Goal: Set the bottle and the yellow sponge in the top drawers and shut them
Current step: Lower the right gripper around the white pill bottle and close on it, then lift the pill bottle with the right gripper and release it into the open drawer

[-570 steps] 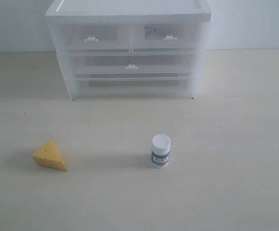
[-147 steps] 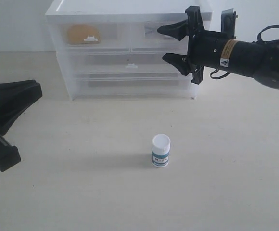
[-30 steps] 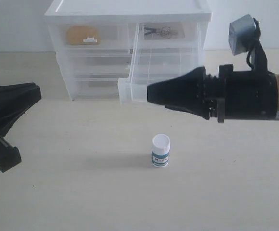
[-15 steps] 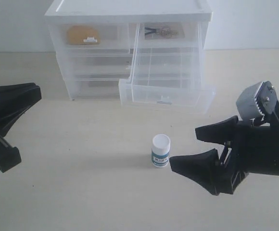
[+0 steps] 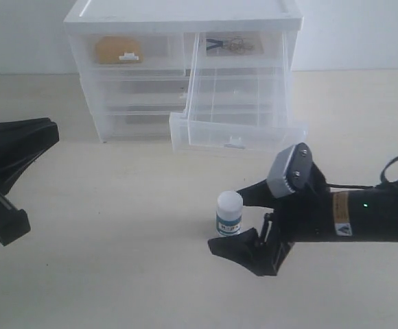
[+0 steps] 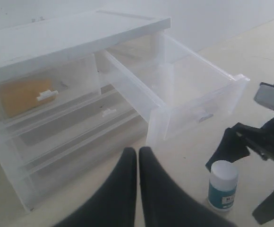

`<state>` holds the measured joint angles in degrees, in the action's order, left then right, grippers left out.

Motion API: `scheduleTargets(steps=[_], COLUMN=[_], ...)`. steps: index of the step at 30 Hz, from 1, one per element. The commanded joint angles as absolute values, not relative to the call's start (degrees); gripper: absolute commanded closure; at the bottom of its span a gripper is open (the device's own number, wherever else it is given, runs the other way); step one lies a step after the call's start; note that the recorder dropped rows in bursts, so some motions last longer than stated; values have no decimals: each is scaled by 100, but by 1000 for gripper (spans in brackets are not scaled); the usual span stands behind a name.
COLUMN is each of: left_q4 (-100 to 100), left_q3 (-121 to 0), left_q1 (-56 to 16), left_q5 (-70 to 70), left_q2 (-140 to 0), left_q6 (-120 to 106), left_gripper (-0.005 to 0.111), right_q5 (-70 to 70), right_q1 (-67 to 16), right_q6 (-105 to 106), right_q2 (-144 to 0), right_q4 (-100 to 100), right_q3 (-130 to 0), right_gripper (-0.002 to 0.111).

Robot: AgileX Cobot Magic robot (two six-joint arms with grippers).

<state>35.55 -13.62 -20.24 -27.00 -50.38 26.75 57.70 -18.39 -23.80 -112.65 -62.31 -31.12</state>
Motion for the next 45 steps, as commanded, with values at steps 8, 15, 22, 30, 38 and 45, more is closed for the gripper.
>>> scheduleTargets(steps=[8,15,22,30,38,45], left_q4=[3495,3495,3495,3495,3495,3495], left_q3=[-1337,-1337,-1337,-1337,-1337,-1337], left_q1=[-2040,-2040,-2040,-2040,-2040,-2040], left_q5=[-2652,-2628,-2615,-2578,-2609,-2609], left_q2=[-5071,-5071,-5071,-5071,-5071,-5071], left_q6=[2651,2650,2650,2650,2673,2673], left_gripper=[103,103,103,103,103,103], right_q5=[5321,3891,3140,1926,1174,2119], right_q1=[-2247,-2260,-2449,-2449,-2469,-2457], right_q6=[-4730,-7729,-9388,-8651,-9222,-8981], right_q2=[-10327,-6544,-7728,-8868,-9259,-8790], right_q4=[-7851,-9489,-9995,-9995,-9995,-9995], right_q3=[-3783,-4100,-5501,-6058,-6058,-6239], right_gripper=[102,102,103,103,54,3])
